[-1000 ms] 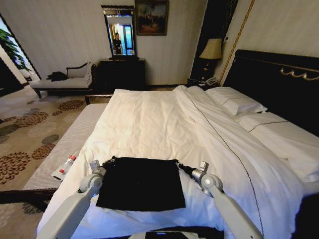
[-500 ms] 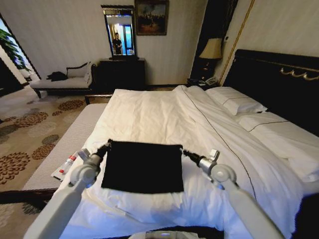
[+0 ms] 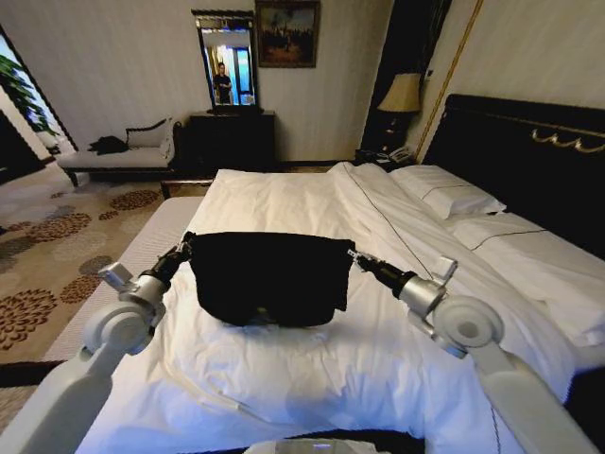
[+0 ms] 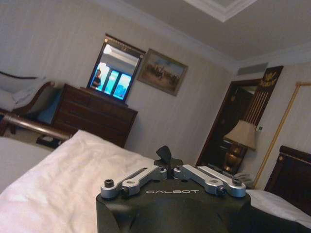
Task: Fold the clothes on the bed.
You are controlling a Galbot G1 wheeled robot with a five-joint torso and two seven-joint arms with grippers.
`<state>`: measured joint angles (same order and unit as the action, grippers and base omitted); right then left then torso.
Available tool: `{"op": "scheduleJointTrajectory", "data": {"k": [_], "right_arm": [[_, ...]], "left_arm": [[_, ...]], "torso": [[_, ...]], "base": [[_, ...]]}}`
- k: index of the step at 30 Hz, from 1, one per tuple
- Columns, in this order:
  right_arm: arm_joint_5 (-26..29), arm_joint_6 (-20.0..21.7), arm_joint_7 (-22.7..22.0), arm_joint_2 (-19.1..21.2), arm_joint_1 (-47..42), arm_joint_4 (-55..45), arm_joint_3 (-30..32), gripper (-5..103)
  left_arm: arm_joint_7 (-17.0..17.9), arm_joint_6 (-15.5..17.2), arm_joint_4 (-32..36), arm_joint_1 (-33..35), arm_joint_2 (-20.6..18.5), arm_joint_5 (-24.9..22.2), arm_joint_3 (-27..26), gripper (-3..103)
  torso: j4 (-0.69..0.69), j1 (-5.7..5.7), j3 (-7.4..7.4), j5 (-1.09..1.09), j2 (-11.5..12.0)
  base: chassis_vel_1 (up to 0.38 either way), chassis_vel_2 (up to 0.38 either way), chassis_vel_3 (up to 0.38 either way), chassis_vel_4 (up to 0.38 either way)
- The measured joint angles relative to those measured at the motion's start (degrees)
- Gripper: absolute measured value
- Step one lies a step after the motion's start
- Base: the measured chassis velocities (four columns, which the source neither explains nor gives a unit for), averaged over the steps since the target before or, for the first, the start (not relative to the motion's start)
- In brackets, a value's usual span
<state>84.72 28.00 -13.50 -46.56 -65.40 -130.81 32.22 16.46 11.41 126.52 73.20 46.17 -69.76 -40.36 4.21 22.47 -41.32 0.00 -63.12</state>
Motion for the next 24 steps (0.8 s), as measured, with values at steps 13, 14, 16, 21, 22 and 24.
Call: {"op": "scheduleJointTrajectory", "data": {"k": [13,14,16,21,22,24], "right_arm": [[3.3,-0.6,-3.2,2.6,1.9,-3.6,1.0,0],[3.3,-0.6,-3.2,2.6,1.9,-3.6,1.0,0],[3.3,-0.7,-3.3,2.5,1.2,-4.3,1.2,0],[3.4,-0.7,-3.7,1.9,-1.5,-7.1,2.5,0],[3.5,-0.7,-3.9,1.7,-2.3,-7.9,3.0,0],[3.9,-0.5,-4.3,1.5,-3.2,-8.9,3.7,0]], "left_arm": [[-1.7,-0.9,5.0,8.6,1.6,0.6,-8.5,1],[-1.7,-0.9,5.0,8.6,1.6,0.6,-8.5,1],[-1.9,-1.0,5.8,9.8,2.2,1.0,-9.2,1],[-2.2,-1.3,8.6,13.5,4.0,1.7,-11.2,1],[-2.5,-1.4,9.4,14.7,4.6,2.1,-11.9,1],[-2.8,-1.5,10.0,15.9,5.1,2.2,-12.7,1]], "torso": [[-0.01,0.00,0.00,0.00,0.0],[-0.01,0.00,0.00,0.00,0.0],[0.00,0.01,0.00,0.00,0.0],[0.00,0.00,0.00,0.00,0.0],[0.00,0.00,0.00,0.00,0.0],[0.00,0.00,0.00,0.00,0.0]], "base": [[0.000,0.000,0.000,0.000],[0.000,0.000,0.000,0.000],[0.000,0.000,0.000,0.000],[0.000,0.000,0.000,0.000],[0.000,0.000,0.000,0.000],[0.000,0.000,0.000,0.000]]}}
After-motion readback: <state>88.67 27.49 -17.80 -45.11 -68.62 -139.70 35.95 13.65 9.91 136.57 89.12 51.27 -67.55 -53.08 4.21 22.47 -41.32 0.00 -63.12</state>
